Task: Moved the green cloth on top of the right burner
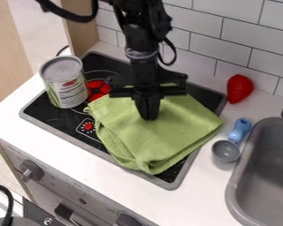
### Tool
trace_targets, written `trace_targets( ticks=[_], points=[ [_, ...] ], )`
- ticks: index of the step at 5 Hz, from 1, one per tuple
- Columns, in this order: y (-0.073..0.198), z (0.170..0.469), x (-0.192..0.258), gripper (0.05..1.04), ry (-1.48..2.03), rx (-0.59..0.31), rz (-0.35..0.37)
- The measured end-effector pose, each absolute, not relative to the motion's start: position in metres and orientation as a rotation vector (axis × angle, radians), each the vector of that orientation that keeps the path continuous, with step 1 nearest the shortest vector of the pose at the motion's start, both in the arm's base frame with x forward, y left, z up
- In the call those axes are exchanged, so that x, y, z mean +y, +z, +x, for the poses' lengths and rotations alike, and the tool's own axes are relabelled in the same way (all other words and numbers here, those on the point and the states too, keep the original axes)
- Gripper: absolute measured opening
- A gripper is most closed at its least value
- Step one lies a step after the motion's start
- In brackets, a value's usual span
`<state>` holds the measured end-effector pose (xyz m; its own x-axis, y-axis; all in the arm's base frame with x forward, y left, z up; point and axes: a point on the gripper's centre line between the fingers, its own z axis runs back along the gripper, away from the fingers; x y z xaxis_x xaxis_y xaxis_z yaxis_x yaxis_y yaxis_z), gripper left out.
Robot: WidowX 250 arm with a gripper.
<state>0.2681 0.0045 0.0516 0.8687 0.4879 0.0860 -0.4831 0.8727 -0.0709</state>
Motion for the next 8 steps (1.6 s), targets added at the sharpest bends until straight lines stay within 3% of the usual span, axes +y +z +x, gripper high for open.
trace_targets(
  ticks=[3, 5, 6, 7, 8],
  points=[
    [0.086, 0.275, 0.017, 0.053, 0.485, -0.184, -0.091],
    [0.097, 0.267, 0.023, 0.056, 0.463, -0.102, -0.102],
    [0.105, 0.265, 0.028, 0.09, 0.45, -0.122, -0.091],
    [0.105, 0.264, 0.036, 0.248, 0.456, -0.13, -0.063],
    [0.104, 0.268, 0.058, 0.506, 0.492, -0.202, -0.049]
  ],
)
